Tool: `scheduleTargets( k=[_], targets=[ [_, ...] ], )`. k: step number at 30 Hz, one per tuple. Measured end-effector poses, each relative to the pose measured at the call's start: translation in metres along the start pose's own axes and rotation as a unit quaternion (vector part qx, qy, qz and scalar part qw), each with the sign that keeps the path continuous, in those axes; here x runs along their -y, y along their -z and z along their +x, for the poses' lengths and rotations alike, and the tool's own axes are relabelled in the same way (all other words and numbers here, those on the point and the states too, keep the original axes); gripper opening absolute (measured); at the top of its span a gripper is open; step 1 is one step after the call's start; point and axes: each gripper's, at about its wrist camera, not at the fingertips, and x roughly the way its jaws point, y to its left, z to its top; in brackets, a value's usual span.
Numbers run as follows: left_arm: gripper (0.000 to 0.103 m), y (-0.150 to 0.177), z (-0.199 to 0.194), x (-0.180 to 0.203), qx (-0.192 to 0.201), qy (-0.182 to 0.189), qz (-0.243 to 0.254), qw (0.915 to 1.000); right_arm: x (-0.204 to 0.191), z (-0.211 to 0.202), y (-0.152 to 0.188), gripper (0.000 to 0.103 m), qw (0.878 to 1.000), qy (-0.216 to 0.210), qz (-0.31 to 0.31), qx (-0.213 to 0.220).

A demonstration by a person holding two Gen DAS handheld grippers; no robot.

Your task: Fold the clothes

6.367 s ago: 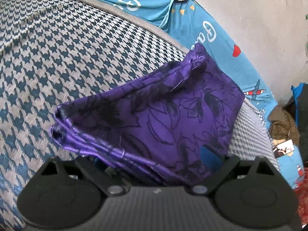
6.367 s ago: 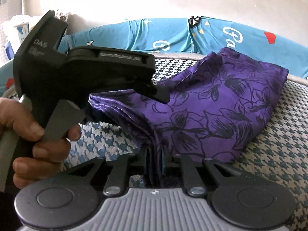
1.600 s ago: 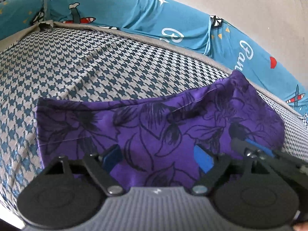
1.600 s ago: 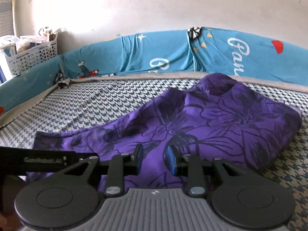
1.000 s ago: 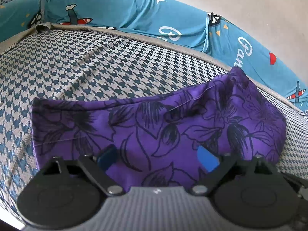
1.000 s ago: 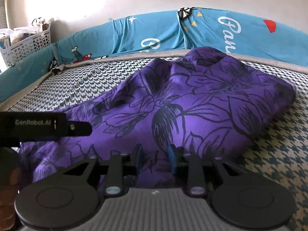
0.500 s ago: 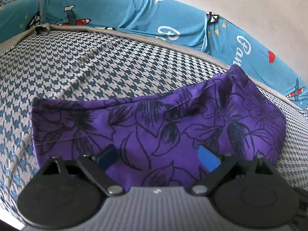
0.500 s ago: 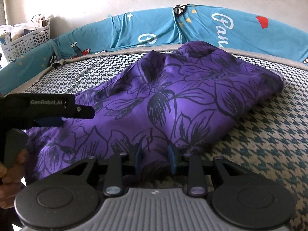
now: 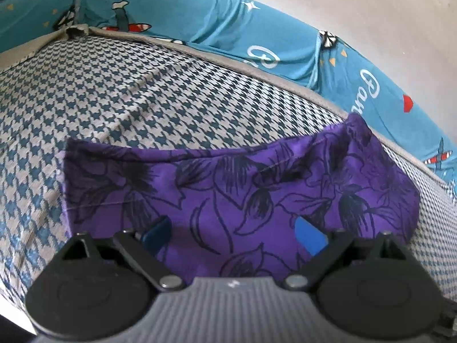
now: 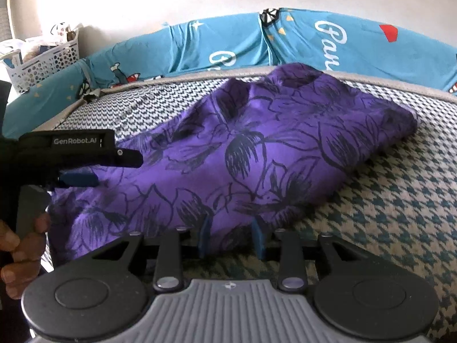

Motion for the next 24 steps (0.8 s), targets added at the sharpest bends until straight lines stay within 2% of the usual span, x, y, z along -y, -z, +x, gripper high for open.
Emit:
scheduleTargets(
  k=[12,24],
  targets=[
    [0.098,-0.003,-0.005,-0.007,0.007,-0.012,-0.020,0.9997,-0.015,0.022,-0.039,0.030,0.999,-0.031,-0.031,0.030],
    [0.100,-0.005,-0.003,-0.014,0.007,-0.027,-0.035,0.9990,-0.008,0.069,-0.076,0.030,0.998,-0.055,-0.015,0.025]
  ],
)
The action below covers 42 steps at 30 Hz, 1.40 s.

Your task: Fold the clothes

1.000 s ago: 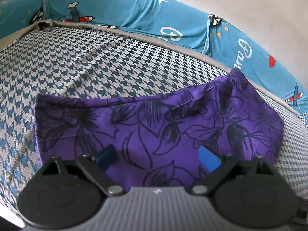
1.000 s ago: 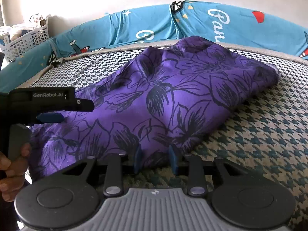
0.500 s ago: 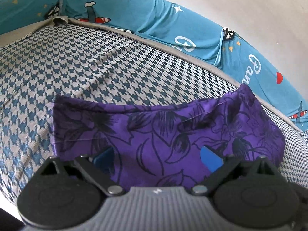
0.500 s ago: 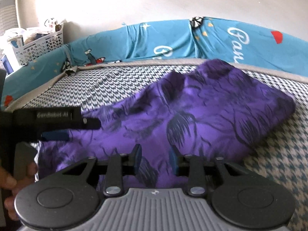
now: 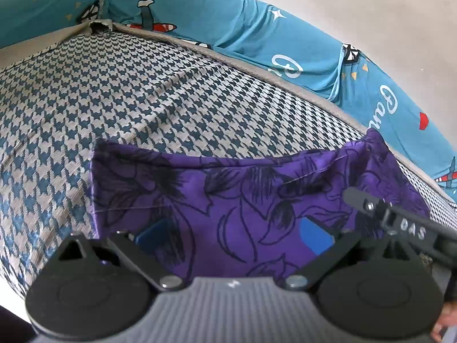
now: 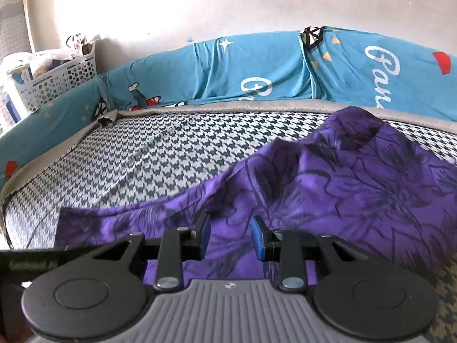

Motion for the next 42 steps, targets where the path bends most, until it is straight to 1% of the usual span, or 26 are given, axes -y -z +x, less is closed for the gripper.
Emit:
scheduleTargets(
  k=[5,13,16,20,24,31,42],
  targets=[
    [0.100,-0.001,0.001,0.000,0.002,-0.008,0.000,1.0000,0.001,0.016,-0.013,0.030,1.000,-0.012,-0.003,0.002],
    [0.101,0.001,0.003,-0.001,0.001,-0.015,0.002,0.9999,-0.002,0.046,-0.026,0.030,0.999,-0.031,0.002,-0.009],
    [0.102,0.001,0.005,0.000,-0.001,-0.019,0.006,0.9998,0.002,0.062,-0.028,0.030,0.999,-0.024,0.004,-0.022],
    [0.103,0.000,0.004,-0.003,-0.001,-0.013,-0.004,0.9999,0.009,0.085,-0.031,0.029,0.999,-0.016,0.020,-0.044],
    [0.103,-0.001,0.003,-0.006,-0.004,-0.008,-0.011,0.9999,0.008,0.099,-0.032,0.029,0.999,-0.011,0.013,-0.046],
    [0.103,-0.001,0.004,-0.008,-0.006,-0.005,-0.016,0.9998,0.010,0.109,-0.034,0.029,0.999,-0.018,0.017,-0.046],
    [0.103,0.002,0.000,-0.007,-0.005,-0.009,-0.015,0.9998,0.008,0.109,-0.033,0.029,0.999,-0.013,0.024,-0.041]
  ],
)
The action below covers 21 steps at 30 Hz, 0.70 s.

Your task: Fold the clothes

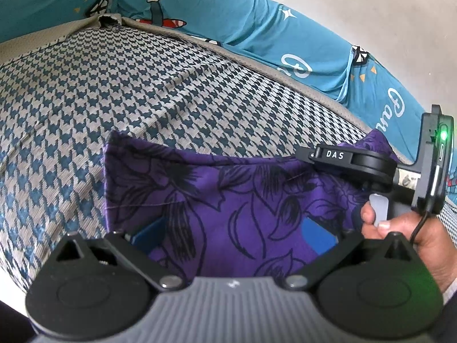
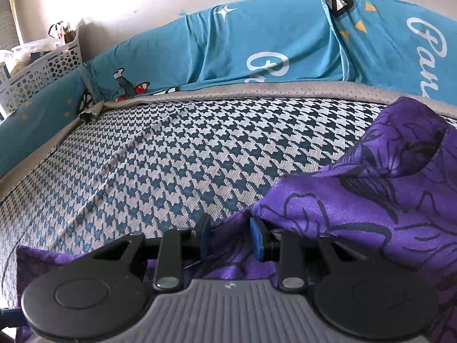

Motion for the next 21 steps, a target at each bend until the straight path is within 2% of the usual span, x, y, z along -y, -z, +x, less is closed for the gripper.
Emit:
scheduleTargets(
  k=[8,13,21],
  targets=[
    [0.103,0.002,0.004,0.006,-0.001,-0.011,0.014,0.9998,-0.003,-0.004,0.001,0.030,1.000,0.000,-0.003,0.003],
    [0.103,0.003,0.007,0.009,-0.002,-0.018,0.024,0.9996,-0.008,-0.010,0.002,0.044,1.000,0.000,-0.016,0.009],
    [0.103,0.006,0.003,0.011,0.011,-0.023,0.051,0.9984,-0.012,-0.025,0.004,0.044,1.000,-0.002,-0.024,0.019]
  ],
)
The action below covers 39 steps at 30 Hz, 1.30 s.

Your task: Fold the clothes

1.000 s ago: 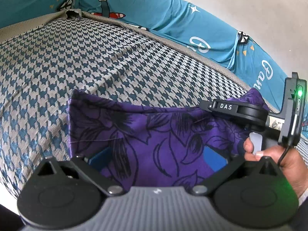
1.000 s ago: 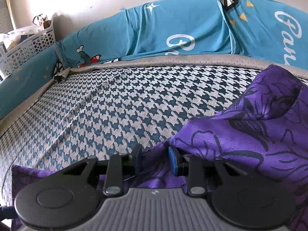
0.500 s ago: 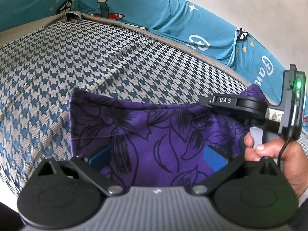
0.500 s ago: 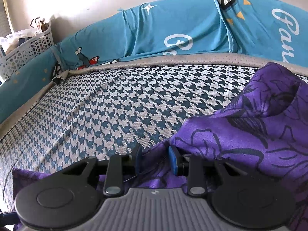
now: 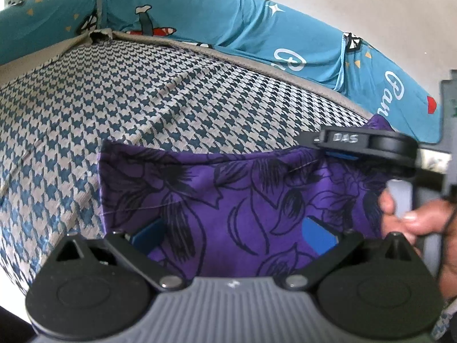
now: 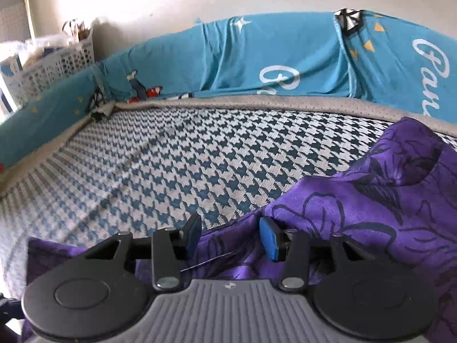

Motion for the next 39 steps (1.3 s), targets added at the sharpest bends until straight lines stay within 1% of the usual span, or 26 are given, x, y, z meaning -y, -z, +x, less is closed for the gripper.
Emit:
scheduleTargets(
  k=[3,6,11,19,25,33,36,39],
  targets=[
    [0.103,0.000,-0.003,0.000,0.010,-0.004,0.006,0.9999,0.005,-0.014,0.001,0.044,1.000,-0.003,0.015,0.004],
    [0.103,0.000,-0.007,0.000,0.019,0.001,0.009,0.9998,0.010,-0.029,0.003,0.044,0.999,-0.007,0.030,0.009],
    [0.103,0.002,-0.014,0.004,0.033,0.001,0.022,0.9992,0.012,-0.053,0.012,0.045,0.999,-0.004,0.039,0.012],
    [0.103,0.007,-0.019,0.003,0.036,-0.009,0.032,0.9988,0.015,-0.084,0.032,0.045,0.997,0.004,0.071,0.008],
    [0.103,0.010,-0.022,0.001,0.036,-0.018,0.038,0.9985,0.013,-0.099,0.048,0.045,0.997,0.013,0.081,0.000],
    [0.103,0.014,-0.027,-0.006,0.035,-0.020,0.028,0.9988,0.012,-0.116,0.064,0.045,0.996,0.021,0.086,-0.006],
    [0.103,0.015,-0.029,-0.006,0.033,-0.020,0.027,0.9989,0.011,-0.120,0.070,0.046,0.996,0.021,0.086,-0.012],
    [0.103,0.017,-0.030,-0.008,0.032,-0.021,0.027,0.9989,0.013,-0.119,0.076,0.046,0.995,0.028,0.091,-0.029]
  ],
)
